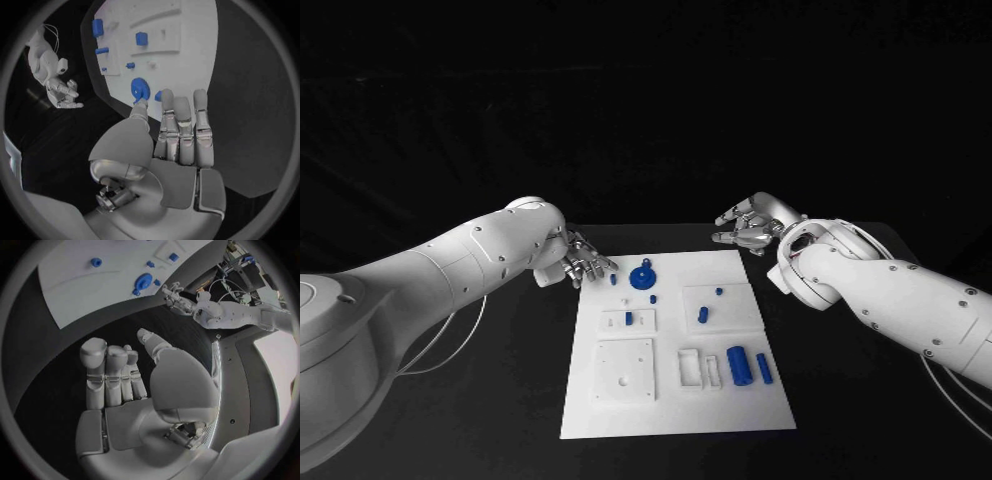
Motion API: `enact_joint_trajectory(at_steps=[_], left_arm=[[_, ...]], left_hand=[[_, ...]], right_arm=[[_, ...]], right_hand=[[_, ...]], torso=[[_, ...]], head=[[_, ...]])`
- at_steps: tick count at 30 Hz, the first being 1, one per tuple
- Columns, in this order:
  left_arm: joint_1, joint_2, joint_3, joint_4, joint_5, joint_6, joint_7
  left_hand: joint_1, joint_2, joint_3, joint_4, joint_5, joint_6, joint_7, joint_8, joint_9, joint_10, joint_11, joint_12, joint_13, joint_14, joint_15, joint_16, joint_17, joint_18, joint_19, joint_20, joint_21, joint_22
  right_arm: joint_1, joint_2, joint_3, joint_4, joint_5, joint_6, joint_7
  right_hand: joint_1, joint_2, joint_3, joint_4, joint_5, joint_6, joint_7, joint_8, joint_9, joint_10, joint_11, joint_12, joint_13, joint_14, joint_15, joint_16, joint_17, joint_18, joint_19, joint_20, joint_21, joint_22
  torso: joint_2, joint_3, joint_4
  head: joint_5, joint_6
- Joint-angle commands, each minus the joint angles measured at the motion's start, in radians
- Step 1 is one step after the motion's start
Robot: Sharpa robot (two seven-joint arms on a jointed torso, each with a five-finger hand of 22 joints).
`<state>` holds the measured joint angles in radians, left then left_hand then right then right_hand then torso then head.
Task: Assemble the parts on the task board
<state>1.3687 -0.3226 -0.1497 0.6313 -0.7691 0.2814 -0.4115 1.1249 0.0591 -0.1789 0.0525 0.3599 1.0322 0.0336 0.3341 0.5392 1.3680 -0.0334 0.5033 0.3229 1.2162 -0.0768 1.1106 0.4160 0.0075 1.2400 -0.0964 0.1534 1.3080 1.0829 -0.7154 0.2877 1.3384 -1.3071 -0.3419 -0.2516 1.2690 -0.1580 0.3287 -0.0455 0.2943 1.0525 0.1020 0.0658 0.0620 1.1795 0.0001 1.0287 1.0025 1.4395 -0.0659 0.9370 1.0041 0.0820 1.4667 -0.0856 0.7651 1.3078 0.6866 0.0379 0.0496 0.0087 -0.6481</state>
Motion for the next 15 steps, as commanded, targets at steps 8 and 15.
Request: enact_joint_trajectory(at_steps=[8,15], left_arm=[[-0.009,0.024,0.000,-0.019,-0.023,-0.001,0.032],[-0.012,0.030,-0.001,-0.028,-0.040,-0.007,0.030]], left_hand=[[0.005,0.001,-0.004,-0.004,0.003,-0.008,-0.002,-0.004,-0.003,-0.010,0.002,0.012,0.002,-0.013,0.000,0.009,-0.001,-0.007,-0.004,0.002,-0.007,0.018],[0.005,0.001,-0.004,-0.004,0.003,-0.008,-0.002,-0.004,-0.003,-0.011,0.002,0.013,0.002,-0.013,0.000,0.010,-0.002,-0.007,-0.004,0.002,-0.007,0.018]], right_arm=[[0.001,0.000,0.001,0.005,-0.004,0.000,0.002],[0.002,-0.001,0.001,0.008,-0.005,0.000,0.001]], right_hand=[[-0.009,0.000,0.001,0.003,0.003,0.003,0.005,-0.004,0.001,-0.007,-0.001,-0.003,0.000,0.002,-0.006,-0.004,0.000,0.019,0.055,-0.004,-0.002,0.090],[-0.009,0.000,-0.001,0.005,0.002,0.003,0.005,-0.004,0.001,-0.007,-0.001,-0.003,-0.001,0.002,-0.006,-0.003,0.002,0.019,0.055,-0.004,-0.001,0.091]], torso=[[0.004,0.0014,-0.0011],[0.004,0.0008,-0.0014]], head=[[-0.009,0.002],[-0.011,0.001]])
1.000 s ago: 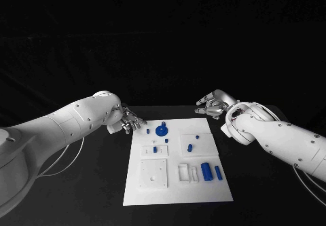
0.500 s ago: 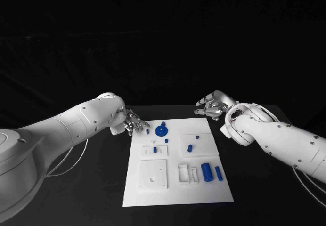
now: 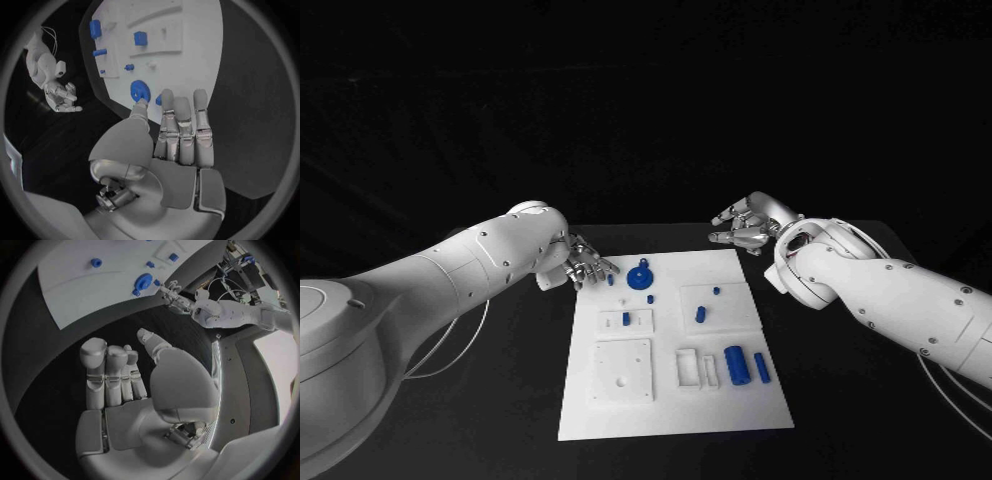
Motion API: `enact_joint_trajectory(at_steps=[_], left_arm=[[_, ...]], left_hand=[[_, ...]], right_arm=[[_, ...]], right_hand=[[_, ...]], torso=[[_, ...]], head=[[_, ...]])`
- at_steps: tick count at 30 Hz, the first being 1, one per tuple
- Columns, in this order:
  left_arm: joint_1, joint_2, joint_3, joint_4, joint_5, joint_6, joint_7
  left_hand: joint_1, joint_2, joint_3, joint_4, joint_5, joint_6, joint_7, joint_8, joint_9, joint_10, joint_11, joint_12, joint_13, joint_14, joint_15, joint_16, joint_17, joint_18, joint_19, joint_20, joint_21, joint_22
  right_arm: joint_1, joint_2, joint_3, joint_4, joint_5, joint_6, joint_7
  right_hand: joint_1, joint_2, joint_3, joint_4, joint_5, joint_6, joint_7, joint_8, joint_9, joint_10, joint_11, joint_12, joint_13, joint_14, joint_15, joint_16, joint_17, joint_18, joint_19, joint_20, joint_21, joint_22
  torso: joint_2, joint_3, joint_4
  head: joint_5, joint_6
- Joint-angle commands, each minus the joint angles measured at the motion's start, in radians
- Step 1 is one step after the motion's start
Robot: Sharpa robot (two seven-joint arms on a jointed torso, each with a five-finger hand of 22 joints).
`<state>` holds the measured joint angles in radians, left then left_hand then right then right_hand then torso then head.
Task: Assemble the parts on the task board
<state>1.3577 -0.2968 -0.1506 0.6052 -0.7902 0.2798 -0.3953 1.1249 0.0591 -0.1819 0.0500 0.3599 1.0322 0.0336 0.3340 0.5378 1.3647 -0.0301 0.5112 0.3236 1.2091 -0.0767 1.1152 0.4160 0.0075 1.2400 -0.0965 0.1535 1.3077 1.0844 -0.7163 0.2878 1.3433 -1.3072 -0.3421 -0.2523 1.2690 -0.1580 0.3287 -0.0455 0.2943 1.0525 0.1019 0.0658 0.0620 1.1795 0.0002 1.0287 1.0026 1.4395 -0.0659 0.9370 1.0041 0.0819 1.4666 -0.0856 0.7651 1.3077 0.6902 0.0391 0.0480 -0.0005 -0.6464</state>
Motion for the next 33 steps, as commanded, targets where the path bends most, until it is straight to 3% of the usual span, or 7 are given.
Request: enact_joint_trajectory(at_steps=[1,12,33], left_arm=[[-0.001,0.005,0.000,-0.002,-0.023,-0.007,0.014],[-0.004,0.011,-0.002,-0.007,-0.039,-0.011,0.016],[-0.008,0.027,-0.002,-0.034,-0.040,-0.008,0.015]], left_hand=[[0.006,0.000,-0.001,0.000,0.003,-0.012,0.000,-0.004,-0.003,-0.010,-0.001,0.008,0.000,-0.008,0.001,0.008,-0.005,-0.008,-0.005,0.003,-0.007,0.019],[0.010,0.002,0.001,-0.002,0.004,-0.013,-0.001,-0.003,-0.003,-0.010,-0.001,0.011,0.000,-0.008,0.001,0.012,-0.007,-0.008,-0.004,0.003,-0.006,0.019],[0.033,0.031,0.015,-0.024,0.005,-0.014,0.001,-0.017,-0.022,-0.014,-0.001,0.012,-0.004,-0.012,0.001,0.016,-0.015,-0.007,-0.007,0.003,-0.005,0.019]], right_arm=[[0.001,-0.001,0.001,0.003,-0.005,0.000,0.002],[0.001,-0.001,0.001,0.004,-0.005,0.000,0.001],[0.004,0.000,0.002,0.008,-0.008,-0.001,-0.001]], right_hand=[[-0.009,0.000,-0.001,0.005,0.002,0.003,0.005,-0.004,0.001,-0.007,-0.001,-0.003,-0.001,0.002,-0.006,-0.003,0.001,0.019,0.055,-0.004,-0.001,0.091],[-0.009,0.000,-0.001,0.005,0.002,0.003,0.005,-0.004,0.001,-0.007,-0.001,-0.003,-0.001,0.002,-0.006,-0.003,0.001,0.019,0.055,-0.004,-0.001,0.091],[-0.009,0.000,-0.001,0.005,0.002,0.003,0.005,-0.004,0.001,-0.007,-0.001,-0.003,-0.001,0.002,-0.006,-0.003,0.001,0.019,0.055,-0.004,-0.001,0.091]], torso=[[0.000,-0.0006,0.0000],[0.000,-0.0011,0.0011],[0.001,0.0016,0.0016]], head=[[-0.003,-0.001],[-0.009,-0.003],[-0.015,-0.008]])
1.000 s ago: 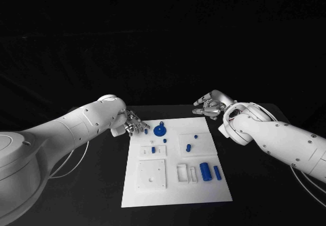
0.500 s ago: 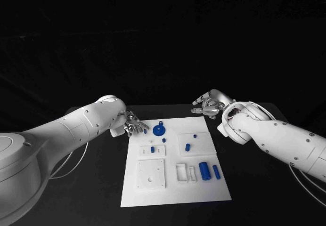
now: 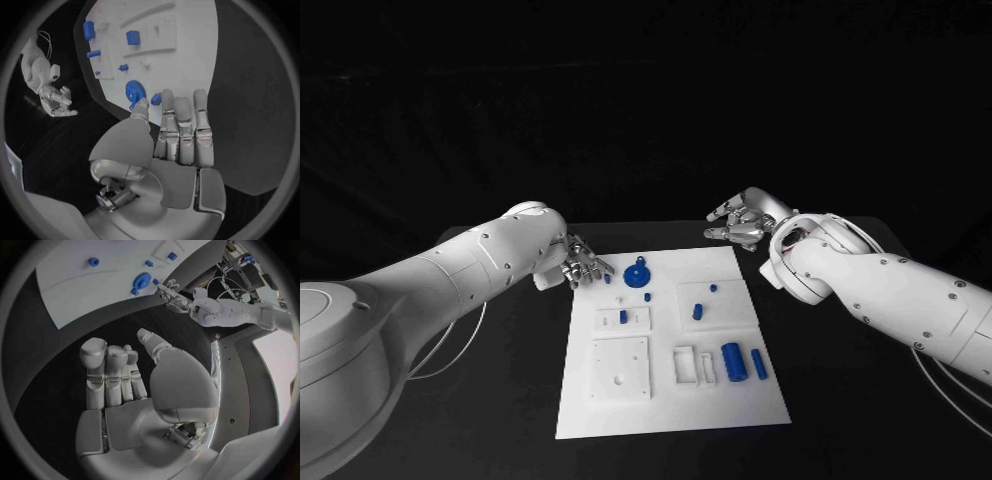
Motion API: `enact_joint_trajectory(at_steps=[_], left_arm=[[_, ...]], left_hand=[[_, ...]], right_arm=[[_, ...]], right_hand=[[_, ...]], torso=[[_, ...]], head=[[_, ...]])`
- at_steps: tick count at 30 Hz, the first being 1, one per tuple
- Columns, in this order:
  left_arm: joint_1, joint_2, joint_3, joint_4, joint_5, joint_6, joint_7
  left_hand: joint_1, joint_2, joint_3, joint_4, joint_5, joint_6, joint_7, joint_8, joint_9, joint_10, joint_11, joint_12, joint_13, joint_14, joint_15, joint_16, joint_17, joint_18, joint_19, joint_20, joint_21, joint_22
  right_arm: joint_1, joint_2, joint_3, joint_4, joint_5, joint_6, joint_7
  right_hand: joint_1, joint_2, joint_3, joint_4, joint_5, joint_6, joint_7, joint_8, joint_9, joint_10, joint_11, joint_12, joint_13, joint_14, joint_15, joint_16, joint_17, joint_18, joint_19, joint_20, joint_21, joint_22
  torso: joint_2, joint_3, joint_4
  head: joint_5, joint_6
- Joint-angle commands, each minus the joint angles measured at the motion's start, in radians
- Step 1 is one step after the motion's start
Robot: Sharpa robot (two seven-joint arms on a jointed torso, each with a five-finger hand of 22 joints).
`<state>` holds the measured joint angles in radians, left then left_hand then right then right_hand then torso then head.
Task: Assemble the parts on the task board
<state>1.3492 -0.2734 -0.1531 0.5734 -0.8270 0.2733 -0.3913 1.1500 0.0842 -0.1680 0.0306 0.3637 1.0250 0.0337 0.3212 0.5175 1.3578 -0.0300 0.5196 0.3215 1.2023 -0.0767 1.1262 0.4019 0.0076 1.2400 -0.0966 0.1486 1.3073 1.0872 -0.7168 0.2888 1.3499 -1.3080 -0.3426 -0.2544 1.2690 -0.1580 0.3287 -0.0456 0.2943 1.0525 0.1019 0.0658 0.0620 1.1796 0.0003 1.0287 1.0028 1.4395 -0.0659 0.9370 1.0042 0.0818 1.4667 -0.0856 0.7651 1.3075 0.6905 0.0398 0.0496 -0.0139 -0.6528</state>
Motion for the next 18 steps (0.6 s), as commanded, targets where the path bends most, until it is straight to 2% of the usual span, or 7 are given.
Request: enact_joint_trajectory(at_steps=[1,18], left_arm=[[0.000,0.005,0.000,-0.003,-0.003,-0.001,0.011],[-0.003,0.017,0.000,-0.021,0.014,0.010,0.010]], left_hand=[[0.008,0.006,0.001,-0.004,0.001,-0.006,0.001,-0.004,-0.002,-0.007,-0.001,0.004,-0.002,-0.005,0.001,0.005,-0.001,-0.008,-0.007,0.003,-0.001,0.020],[0.008,0.010,-0.002,-0.004,-0.007,-0.006,0.002,-0.011,-0.010,-0.007,0.000,0.005,-0.003,-0.006,0.002,0.007,-0.005,-0.008,-0.007,0.004,0.000,0.020]], right_arm=[[0.001,0.000,0.001,0.001,-0.007,-0.001,0.001],[0.002,0.004,0.001,-0.002,-0.008,-0.002,0.001]], right_hand=[[-0.009,0.000,-0.001,0.005,0.002,0.003,0.005,-0.004,0.001,-0.007,-0.001,-0.003,-0.002,0.002,-0.006,-0.003,0.001,0.019,0.055,-0.004,-0.001,0.091],[-0.007,-0.001,-0.001,0.007,0.000,0.005,0.005,-0.004,0.001,-0.006,-0.002,-0.003,-0.001,0.003,-0.006,-0.004,0.003,0.019,0.055,-0.004,-0.001,0.091]], torso=[[0.000,0.0008,0.0001],[0.000,0.0008,0.0000]], head=[[-0.001,-0.002],[-0.004,-0.005]])
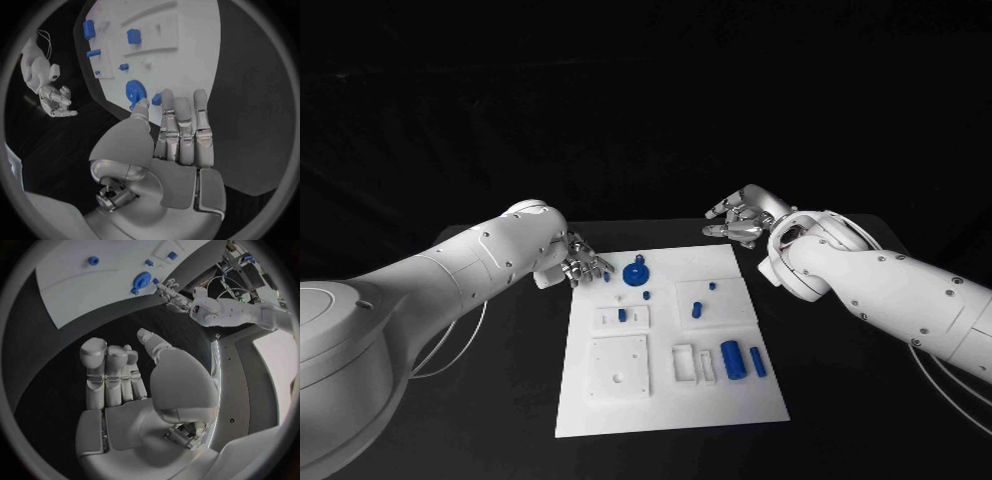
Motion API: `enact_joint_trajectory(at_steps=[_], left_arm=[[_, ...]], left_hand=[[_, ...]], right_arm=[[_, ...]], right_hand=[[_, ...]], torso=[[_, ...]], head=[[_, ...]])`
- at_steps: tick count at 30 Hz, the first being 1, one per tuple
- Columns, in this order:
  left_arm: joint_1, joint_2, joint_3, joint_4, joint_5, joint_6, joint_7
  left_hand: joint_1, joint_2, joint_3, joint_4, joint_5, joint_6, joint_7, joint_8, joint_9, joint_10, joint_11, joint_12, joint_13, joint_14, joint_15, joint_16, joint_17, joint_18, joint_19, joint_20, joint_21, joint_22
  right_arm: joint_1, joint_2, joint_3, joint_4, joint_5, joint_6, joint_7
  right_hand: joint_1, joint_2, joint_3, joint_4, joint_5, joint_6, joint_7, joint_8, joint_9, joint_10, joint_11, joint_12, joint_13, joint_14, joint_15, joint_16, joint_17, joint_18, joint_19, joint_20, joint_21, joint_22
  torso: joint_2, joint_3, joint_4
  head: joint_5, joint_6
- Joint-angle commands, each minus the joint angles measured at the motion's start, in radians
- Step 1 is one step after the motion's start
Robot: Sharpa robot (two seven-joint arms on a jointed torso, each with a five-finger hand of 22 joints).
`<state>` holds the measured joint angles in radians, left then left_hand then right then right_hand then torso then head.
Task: Assemble the parts on the task board
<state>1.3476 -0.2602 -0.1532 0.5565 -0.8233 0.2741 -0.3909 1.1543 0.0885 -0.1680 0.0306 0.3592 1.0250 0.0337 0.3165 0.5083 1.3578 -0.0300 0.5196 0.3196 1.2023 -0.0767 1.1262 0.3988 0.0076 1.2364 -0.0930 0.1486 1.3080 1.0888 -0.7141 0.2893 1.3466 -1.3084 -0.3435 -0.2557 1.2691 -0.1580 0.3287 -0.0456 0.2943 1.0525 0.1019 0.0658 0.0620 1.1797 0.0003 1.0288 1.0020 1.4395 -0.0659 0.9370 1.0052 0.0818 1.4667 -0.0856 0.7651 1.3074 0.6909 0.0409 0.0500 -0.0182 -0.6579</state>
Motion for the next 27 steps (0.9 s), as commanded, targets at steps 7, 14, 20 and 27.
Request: enact_joint_trajectory(at_steps=[7,14,20,27], left_arm=[[-0.007,0.009,0.000,-0.017,0.010,0.018,0.011],[-0.011,0.015,0.000,-0.022,0.011,0.028,0.013],[-0.014,0.019,0.000,-0.028,0.012,0.031,0.013],[-0.016,0.019,0.000,-0.031,0.020,0.030,0.014]], left_hand=[[0.016,0.014,0.004,-0.013,-0.002,-0.005,0.001,-0.009,-0.004,-0.008,0.000,0.005,-0.002,-0.006,0.001,0.008,-0.002,-0.008,-0.004,0.000,0.000,0.019],[0.024,0.025,0.009,-0.020,-0.002,-0.006,0.002,-0.015,-0.010,-0.008,0.000,0.004,-0.002,-0.007,0.002,0.009,-0.003,-0.008,-0.005,0.000,0.001,0.019],[0.026,0.027,0.010,-0.022,-0.002,-0.006,0.002,-0.017,-0.011,-0.009,0.000,0.004,-0.003,-0.008,0.002,0.009,-0.004,-0.008,-0.005,0.000,0.001,0.019],[0.041,0.045,0.021,-0.031,0.006,-0.007,0.003,-0.024,-0.017,-0.010,0.000,0.002,-0.004,-0.009,0.002,0.008,-0.005,-0.008,-0.007,0.000,0.001,0.019]], right_arm=[[0.000,0.002,0.001,0.001,-0.008,-0.001,0.002],[0.000,0.003,0.001,0.002,-0.008,-0.001,0.001],[0.000,0.005,0.001,0.002,-0.008,-0.001,0.001],[0.001,0.006,0.002,0.001,-0.009,-0.001,0.001]], right_hand=[[-0.007,-0.001,-0.001,0.007,0.000,0.005,0.005,-0.004,0.001,-0.006,-0.002,-0.003,-0.001,0.003,-0.006,-0.004,0.002,0.019,0.055,-0.004,-0.001,0.091],[-0.007,-0.001,-0.001,0.007,0.000,0.005,0.005,-0.004,0.001,-0.006,-0.002,-0.003,-0.001,0.003,-0.006,-0.004,0.002,0.019,0.055,-0.004,-0.001,0.091],[-0.007,-0.001,-0.001,0.007,0.000,0.005,0.005,-0.004,0.001,-0.006,-0.002,-0.003,-0.001,0.003,-0.006,-0.004,0.002,0.019,0.055,-0.004,-0.001,0.091],[-0.007,-0.001,-0.001,0.007,0.000,0.005,0.005,-0.004,0.001,-0.006,-0.002,-0.003,-0.001,0.003,-0.006,-0.004,0.002,0.019,0.055,-0.004,-0.001,0.091]], torso=[[0.000,-0.0002,0.0000],[0.000,-0.0001,0.0001],[0.000,0.0004,0.0008],[-0.001,0.0001,0.0008]], head=[[-0.002,-0.001],[-0.004,-0.001],[-0.004,-0.003],[-0.004,-0.005]])
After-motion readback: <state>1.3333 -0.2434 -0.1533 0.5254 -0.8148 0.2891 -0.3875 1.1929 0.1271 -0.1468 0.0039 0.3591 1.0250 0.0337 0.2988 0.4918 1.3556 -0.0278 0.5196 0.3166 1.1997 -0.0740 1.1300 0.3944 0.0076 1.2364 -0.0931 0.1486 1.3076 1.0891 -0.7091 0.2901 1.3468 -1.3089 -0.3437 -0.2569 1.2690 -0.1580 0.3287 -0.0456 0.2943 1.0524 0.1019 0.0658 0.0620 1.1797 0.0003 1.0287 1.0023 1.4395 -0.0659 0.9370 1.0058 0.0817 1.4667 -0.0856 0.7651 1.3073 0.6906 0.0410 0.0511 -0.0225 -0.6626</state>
